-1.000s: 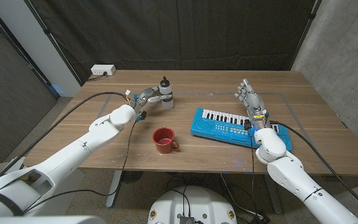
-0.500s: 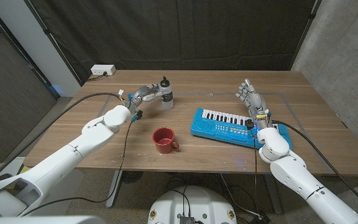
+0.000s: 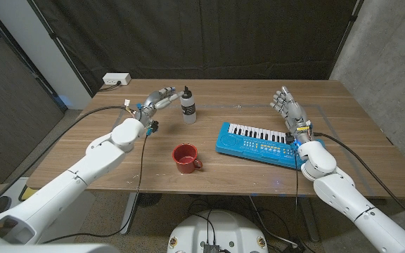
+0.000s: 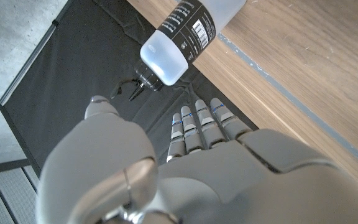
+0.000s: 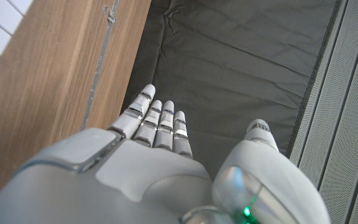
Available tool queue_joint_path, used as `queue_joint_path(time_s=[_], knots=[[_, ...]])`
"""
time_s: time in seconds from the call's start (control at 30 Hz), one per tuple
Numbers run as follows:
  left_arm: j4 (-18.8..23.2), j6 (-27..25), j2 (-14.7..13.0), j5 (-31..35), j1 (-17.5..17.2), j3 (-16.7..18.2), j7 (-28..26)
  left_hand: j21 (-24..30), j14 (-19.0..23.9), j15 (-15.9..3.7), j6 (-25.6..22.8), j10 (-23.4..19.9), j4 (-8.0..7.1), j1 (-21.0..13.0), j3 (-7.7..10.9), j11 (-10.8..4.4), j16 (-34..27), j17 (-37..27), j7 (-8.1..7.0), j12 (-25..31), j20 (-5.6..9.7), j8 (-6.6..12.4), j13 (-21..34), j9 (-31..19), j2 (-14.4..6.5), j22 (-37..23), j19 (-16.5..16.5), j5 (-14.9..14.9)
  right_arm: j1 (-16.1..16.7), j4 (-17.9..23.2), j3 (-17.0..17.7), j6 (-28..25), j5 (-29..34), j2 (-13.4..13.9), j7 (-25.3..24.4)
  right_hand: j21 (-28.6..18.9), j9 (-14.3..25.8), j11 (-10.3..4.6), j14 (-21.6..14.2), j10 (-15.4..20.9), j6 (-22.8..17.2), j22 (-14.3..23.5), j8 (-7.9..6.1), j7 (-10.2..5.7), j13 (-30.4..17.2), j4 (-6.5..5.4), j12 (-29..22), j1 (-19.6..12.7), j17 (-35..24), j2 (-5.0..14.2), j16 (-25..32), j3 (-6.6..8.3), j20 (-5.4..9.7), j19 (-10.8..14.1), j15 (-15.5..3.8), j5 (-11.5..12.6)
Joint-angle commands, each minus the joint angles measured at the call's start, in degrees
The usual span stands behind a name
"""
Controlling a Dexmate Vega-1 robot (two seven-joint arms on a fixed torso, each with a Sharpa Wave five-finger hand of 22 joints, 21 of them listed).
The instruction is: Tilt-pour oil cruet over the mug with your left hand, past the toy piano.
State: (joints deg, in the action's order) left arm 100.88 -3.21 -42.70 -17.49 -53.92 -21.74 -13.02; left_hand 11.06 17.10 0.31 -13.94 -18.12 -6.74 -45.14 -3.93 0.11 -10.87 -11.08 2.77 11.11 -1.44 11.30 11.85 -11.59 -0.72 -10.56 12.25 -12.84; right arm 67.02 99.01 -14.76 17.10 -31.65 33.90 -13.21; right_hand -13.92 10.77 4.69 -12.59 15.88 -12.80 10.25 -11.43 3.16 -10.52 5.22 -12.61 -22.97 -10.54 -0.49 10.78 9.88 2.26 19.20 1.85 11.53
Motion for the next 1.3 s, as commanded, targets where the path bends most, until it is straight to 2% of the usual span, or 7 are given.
queue_joint_path(time_s=[0.03,0.33,0.57,0.67,0.87,1.3], knots=[[-1.9,7.0,1.5,-5.3,-2.9,3.9,-0.3,0.6,0.1,0.36,-0.7,-0.3,-1.21,1.8,-0.44,0.59,-0.5,-0.2,0.07,0.6,0.10,0.39,0.3,-0.1,-0.3,-0.3,-0.2,-0.5,0.8,2.0,0.5,0.4,1.5,0.8,-1.1,0.1,0.3,0.29,0.1,0.2,-0.2,0.3,0.05,-0.37,-0.3,0.04,0.2,0.3,-0.1,0.30,-0.2,-0.13,0.38,-0.1,-0.27,0.0],[-12.6,16.5,2.7,-12.3,0.0,4.9,11.1,1.1,0.8,0.35,-1.7,-1.0,-2.34,4.4,-1.34,0.77,-0.8,-0.2,0.00,0.9,0.47,0.76,0.2,-0.1,-0.9,-0.3,0.7,-0.7,-2.1,1.0,-2.1,0.1,4.9,-0.1,-1.0,0.1,0.3,0.02,-0.1,0.5,-0.3,0.3,0.04,-0.43,-0.3,0.02,0.1,0.4,-0.1,0.33,-0.1,-0.20,0.73,0.3,-0.69,0.0],[-17.6,18.7,3.0,-15.9,1.5,5.2,16.0,1.3,1.0,0.32,-2.0,-1.2,-2.57,5.3,-1.66,0.79,-0.9,-0.2,0.27,1.0,0.49,0.82,0.2,0.0,-1.1,-0.3,1.2,-0.8,-4.2,1.1,-2.4,-2.6,3.7,0.3,0.1,0.1,0.3,-0.08,-0.4,0.6,-0.3,0.3,0.04,-0.47,-0.3,-0.11,0.1,0.7,-0.1,0.44,0.1,-0.27,0.94,0.7,-1.01,0.0],[-18.7,19.6,3.1,-16.6,1.5,5.5,16.5,1.3,1.0,0.36,-2.0,-1.2,-2.61,5.5,-1.75,0.88,-0.9,-0.2,0.27,1.0,0.49,0.79,0.2,0.0,-1.2,-0.3,1.3,-0.9,-5.1,0.6,-2.2,-3.0,2.3,0.6,1.5,0.1,0.3,-0.01,-0.5,0.7,-0.3,0.3,0.03,-0.44,-0.3,-0.14,0.0,0.7,-0.1,0.45,0.1,-0.30,0.99,0.8,-0.99,0.0],[-18.6,20.6,4.1,-19.1,0.2,6.4,16.3,1.4,1.1,0.32,-2.0,-1.2,-2.71,6.2,-2.01,0.87,-0.9,-0.2,0.14,1.0,0.48,0.76,0.2,0.0,-1.3,-0.3,1.4,-0.9,-7.0,-2.0,-2.4,-2.8,-0.5,1.1,5.5,0.1,0.3,0.00,-0.6,0.8,-0.4,0.3,0.03,-0.35,-0.3,-0.22,0.0,0.9,-0.1,0.47,0.2,-0.38,1.04,1.0,-0.99,0.0],[-13.8,19.1,2.5,-17.8,-2.6,6.8,12.5,1.4,1.1,0.17,-2.2,-1.3,-2.78,7.1,-2.41,0.73,-0.8,-0.1,0.22,1.0,0.41,0.78,0.2,0.0,-1.4,-0.3,1.5,-1.0,-8.8,-7.8,-3.0,-1.7,-4.0,0.3,9.5,0.1,0.3,-0.09,-0.8,1.0,-0.3,0.3,0.06,-0.37,-0.3,-0.42,-0.1,1.3,-0.2,0.47,0.2,-0.59,1.20,1.3,-1.25,0.0]])
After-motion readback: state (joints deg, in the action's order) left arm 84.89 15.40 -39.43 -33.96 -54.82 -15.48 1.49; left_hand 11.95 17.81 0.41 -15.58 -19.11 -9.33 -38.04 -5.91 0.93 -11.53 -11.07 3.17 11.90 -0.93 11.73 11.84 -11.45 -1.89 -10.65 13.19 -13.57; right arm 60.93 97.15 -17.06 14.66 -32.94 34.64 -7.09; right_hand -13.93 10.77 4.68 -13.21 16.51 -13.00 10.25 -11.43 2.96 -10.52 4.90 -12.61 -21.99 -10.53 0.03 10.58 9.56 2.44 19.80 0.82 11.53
